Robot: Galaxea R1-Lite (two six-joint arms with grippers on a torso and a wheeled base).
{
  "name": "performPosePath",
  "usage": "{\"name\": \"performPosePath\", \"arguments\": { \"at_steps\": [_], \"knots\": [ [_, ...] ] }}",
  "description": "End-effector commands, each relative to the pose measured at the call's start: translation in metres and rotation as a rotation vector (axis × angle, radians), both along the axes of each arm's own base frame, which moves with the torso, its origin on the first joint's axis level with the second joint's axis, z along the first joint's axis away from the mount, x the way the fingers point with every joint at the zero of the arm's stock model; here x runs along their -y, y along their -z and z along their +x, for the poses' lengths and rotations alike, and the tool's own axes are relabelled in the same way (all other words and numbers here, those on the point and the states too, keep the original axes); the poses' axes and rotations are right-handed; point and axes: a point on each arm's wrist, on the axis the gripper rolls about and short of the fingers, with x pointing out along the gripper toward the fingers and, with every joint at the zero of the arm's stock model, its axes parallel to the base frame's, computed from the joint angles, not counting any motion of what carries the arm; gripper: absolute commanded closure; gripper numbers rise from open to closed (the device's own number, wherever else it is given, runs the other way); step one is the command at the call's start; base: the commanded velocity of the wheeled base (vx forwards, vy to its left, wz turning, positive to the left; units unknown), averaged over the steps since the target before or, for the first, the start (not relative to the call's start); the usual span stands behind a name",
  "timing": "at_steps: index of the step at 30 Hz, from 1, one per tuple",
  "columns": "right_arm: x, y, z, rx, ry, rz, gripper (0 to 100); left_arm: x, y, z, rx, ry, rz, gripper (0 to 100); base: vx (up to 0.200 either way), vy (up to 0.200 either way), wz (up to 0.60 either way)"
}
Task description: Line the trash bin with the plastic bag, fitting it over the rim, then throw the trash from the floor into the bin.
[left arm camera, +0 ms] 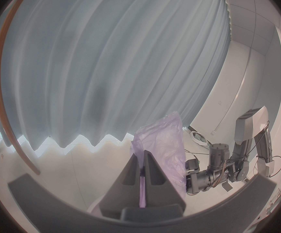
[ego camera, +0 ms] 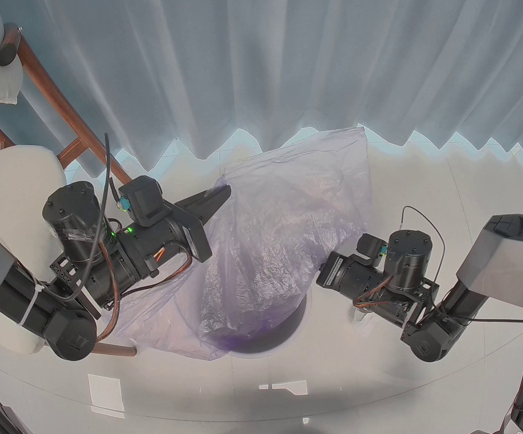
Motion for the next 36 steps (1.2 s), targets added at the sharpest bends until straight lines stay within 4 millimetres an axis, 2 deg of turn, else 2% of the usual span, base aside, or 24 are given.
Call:
{"name": "performPosePath", "arguments": {
  "at_steps": [1,6,8,9,10,12,17,20,25,27,29,31,32,36],
  "knots": [
    [-0.029,0.023,0.009,-0.029,-0.046,0.006,100,-0.001,0.002,0.004,-0.006,-0.007,0.002,100,0.000,0.000,0.00],
    [-0.056,0.037,0.014,-0.024,-0.091,0.009,100,-0.007,-0.002,0.010,0.006,-0.034,-0.005,100,0.000,0.000,0.00],
    [-0.056,0.037,0.014,-0.024,-0.091,0.009,100,-0.007,-0.002,0.010,0.006,-0.034,-0.005,100,0.000,0.000,0.00],
    [-0.061,0.046,0.021,-0.040,-0.091,-0.005,100,-0.011,-0.005,0.014,0.017,-0.049,-0.012,100,0.000,0.000,0.00],
    [-0.061,0.046,0.021,-0.040,-0.091,-0.005,100,-0.011,-0.005,0.014,0.017,-0.049,-0.012,100,0.000,0.000,0.00],
    [-0.064,0.046,0.028,-0.055,-0.086,-0.016,100,-0.010,-0.001,0.017,0.005,-0.048,-0.013,100,0.000,0.000,0.00],
    [-0.058,0.047,0.030,-0.101,-0.073,-0.046,100,-0.004,0.012,0.024,-0.023,-0.042,0.001,100,0.000,0.000,0.00],
    [-0.055,0.045,0.021,-0.141,-0.074,-0.069,100,0.002,0.021,0.029,-0.044,-0.039,0.010,100,0.000,0.000,0.00],
    [-0.039,0.012,0.000,-0.234,-0.055,-0.029,100,0.008,0.028,0.030,-0.064,-0.055,0.015,100,0.000,0.000,0.00],
    [-0.030,0.007,-0.012,-0.271,-0.053,-0.049,100,0.010,0.028,0.029,-0.065,-0.051,0.014,100,0.000,0.000,0.00],
    [-0.017,0.008,-0.030,-0.331,-0.053,-0.095,100,0.012,0.027,0.029,-0.066,-0.040,0.005,100,0.000,0.000,0.00],
    [-0.014,0.013,-0.046,-0.365,-0.073,-0.126,100,0.016,0.024,0.028,-0.078,-0.029,-0.026,100,0.000,0.000,0.00],
    [-0.015,0.019,-0.058,-0.388,-0.093,-0.151,100,0.018,0.021,0.028,-0.082,-0.019,-0.057,100,0.000,0.000,0.00],
    [-0.025,0.032,-0.072,-0.421,-0.139,-0.187,100,0.019,0.017,0.029,-0.065,-0.020,-0.087,100,0.000,0.000,0.00]
  ]
}}
